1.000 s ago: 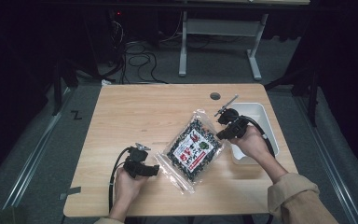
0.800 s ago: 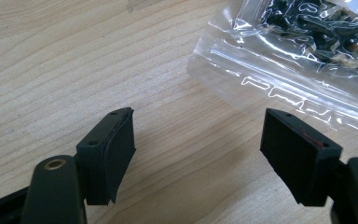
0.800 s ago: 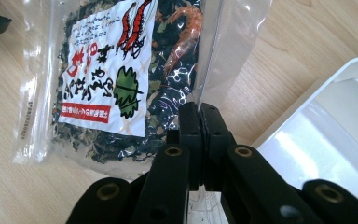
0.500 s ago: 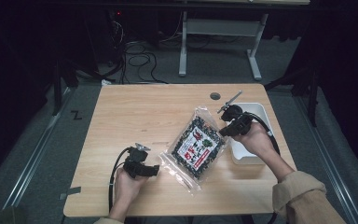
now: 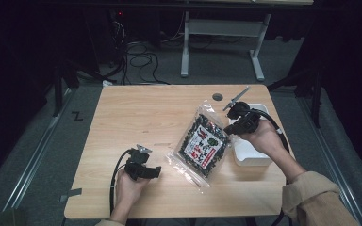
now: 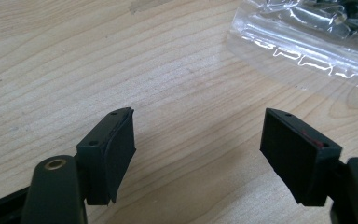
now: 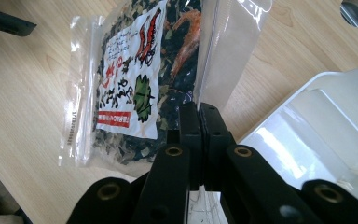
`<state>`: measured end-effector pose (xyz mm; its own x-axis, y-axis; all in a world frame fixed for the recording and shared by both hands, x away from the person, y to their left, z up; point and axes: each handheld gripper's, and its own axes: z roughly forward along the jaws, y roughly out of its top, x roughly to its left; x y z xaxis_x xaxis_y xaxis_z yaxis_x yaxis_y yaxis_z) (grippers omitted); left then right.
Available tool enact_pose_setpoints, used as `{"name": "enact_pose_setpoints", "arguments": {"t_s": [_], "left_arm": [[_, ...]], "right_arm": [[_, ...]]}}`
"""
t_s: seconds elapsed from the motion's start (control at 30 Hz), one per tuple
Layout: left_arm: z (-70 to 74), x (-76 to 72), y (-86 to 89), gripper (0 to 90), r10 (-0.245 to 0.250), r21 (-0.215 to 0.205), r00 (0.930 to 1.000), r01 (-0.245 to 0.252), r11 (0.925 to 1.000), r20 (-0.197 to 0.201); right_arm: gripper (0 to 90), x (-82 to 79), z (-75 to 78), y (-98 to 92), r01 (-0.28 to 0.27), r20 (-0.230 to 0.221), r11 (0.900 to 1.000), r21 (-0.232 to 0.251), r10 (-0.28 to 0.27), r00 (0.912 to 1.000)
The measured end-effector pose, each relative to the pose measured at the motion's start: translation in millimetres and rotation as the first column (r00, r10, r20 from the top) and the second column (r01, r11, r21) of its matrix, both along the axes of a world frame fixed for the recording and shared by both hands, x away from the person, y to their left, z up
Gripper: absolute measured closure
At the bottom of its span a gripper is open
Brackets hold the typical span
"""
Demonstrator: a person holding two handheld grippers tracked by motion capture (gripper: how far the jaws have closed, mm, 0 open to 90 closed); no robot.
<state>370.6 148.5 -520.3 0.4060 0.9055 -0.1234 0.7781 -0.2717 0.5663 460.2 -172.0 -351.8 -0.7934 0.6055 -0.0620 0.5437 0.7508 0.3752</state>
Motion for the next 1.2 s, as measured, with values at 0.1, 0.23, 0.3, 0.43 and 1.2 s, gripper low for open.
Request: {"name": "enact_pose_setpoints", "arguments": {"t_s": [0.1, 0.23, 0.3, 0.43, 1.2], "left_arm": [[-0.3, 1.0, -0.7, 26.7, -0.007, 0.001, 1.0, 0.007, 1.0, -0.005], [0.2, -0.2, -0.8, 26.8, -0.01, 0.002, 1.0, 0.01, 1.0, -0.002], [-0.2, -0.3, -0.6, 26.9, -0.011, 0.001, 0.9999, 0.011, 0.9999, -0.004], [-0.9, 0.1, -1.1, 26.9, -0.011, 0.002, 0.9999, 0.011, 0.9999, -0.006], [-0.4, -1.2, -2.0, 27.6, -0.02, -0.003, 0.9998, 0.02, 0.9998, 0.003]], "right_arm": [[90.0, -0.7, 4.8, 0.7, -0.013, 0.013, 1.0, -0.003, 0.013, 0.9998], [90.0, -3.7, 12.9, 3.1, -0.022, 0.028, 1.0, -0.008, 0.022, 0.9994], [90.0, -5.1, 14.7, 3.6, -0.03, 0.038, 1.0, -0.009, 0.03, 0.9988], [90.0, -6.1, 20.3, 4.3, -0.044, 0.05, 0.999, -0.025, 0.045, 0.9978], [90.0, -10.3, 50.3, 9.1, -0.054, 0.109, 0.996, -0.066, 0.061, 0.9922]]}}
